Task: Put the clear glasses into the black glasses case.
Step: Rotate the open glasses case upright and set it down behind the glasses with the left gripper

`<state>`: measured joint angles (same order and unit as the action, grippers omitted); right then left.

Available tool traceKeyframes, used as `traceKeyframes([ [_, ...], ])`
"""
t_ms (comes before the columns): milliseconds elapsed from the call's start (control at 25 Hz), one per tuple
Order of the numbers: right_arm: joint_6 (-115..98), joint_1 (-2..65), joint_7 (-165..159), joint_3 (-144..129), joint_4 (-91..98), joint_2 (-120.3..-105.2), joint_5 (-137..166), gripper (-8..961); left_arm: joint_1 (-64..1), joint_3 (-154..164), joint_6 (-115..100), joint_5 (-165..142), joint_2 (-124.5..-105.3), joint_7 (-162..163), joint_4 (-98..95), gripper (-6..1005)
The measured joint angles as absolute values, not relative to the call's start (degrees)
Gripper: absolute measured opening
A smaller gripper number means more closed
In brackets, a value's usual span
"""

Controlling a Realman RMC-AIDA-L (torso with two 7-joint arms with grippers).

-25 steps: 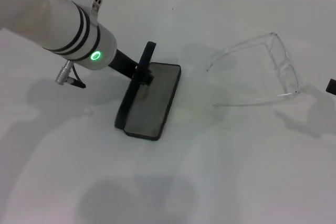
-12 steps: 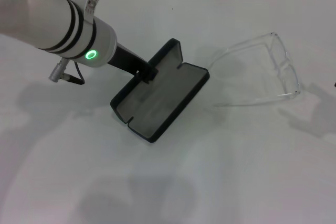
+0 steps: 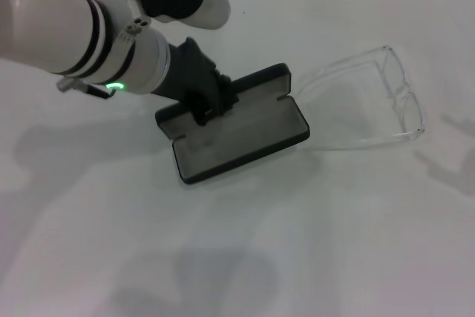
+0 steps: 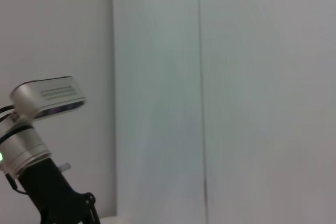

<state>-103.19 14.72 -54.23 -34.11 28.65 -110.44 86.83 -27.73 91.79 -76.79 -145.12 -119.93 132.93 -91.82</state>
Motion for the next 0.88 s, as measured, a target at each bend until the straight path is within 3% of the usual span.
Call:
traceKeyframes([
  [320, -106.5, 11.4, -52.7, -29.3, 28.2, -111.41, 86.8, 812, -29.3, 92.8, -72.7, -141.1, -119.84, 112.5, -88.9, 207],
  [880, -108.9, 9.1, -52.1, -26.8, 28.1, -112.18, 86.9, 806, -35.1, 100.2, -63.2, -145.7, -119.87, 108.6, -78.0, 222],
])
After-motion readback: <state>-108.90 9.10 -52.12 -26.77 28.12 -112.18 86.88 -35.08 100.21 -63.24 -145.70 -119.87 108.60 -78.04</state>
